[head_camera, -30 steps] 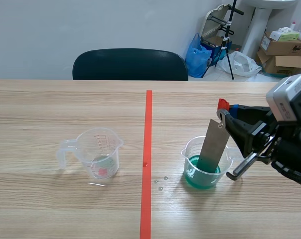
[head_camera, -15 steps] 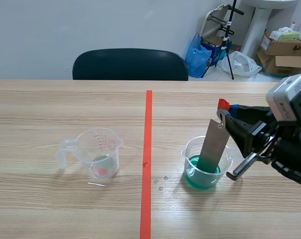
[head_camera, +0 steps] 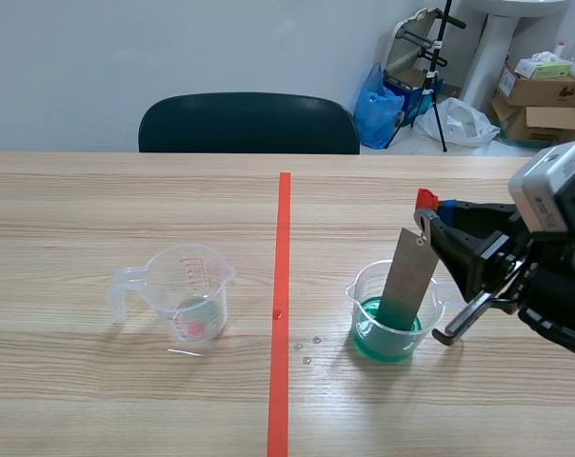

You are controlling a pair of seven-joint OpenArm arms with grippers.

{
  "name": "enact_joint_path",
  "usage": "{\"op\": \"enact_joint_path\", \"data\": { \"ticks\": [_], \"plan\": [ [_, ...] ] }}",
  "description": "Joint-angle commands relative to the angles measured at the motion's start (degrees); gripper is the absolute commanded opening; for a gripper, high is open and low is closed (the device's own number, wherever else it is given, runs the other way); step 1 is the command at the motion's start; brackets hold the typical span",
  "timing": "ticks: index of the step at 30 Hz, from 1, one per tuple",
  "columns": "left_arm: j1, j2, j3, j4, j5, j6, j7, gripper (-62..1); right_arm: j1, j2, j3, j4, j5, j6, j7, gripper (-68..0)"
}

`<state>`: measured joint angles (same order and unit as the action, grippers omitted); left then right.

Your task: Do the redox reaction experiment

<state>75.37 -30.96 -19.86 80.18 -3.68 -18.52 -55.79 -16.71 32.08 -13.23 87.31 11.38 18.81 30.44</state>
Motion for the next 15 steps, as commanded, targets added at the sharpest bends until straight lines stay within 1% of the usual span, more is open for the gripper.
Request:
{"op": "enact_joint_path", "data": {
  "ticks": [1, 6, 11, 15],
  "plan": [
    [0.1, -0.2, -0.2, 0.5, -0.3, -0.2, -0.8, 1.4, 0.5, 0.6, 0.1, 0.4, 0.2, 0.0, 0.6, -65.6],
    [0.1, -0.2, -0.2, 0.5, -0.3, -0.2, -0.8, 1.4, 0.1, 0.9, 0.3, 2.2, 0.2, 0.1, 0.2, -65.6],
    [0.1, -0.2, -0.2, 0.5, -0.3, -0.2, -1.3, 1.4, -2.4, 0.9, 2.7, 6.3, 0.2, 0.3, -0.9, -65.6],
    [0.1, -0.2, -0.2, 0.5, -0.3, -0.2, -1.2, 1.4, -4.4, 0.9, 4.6, 10.5, 0.2, 0.3, -3.6, -65.6]
  ]
}}
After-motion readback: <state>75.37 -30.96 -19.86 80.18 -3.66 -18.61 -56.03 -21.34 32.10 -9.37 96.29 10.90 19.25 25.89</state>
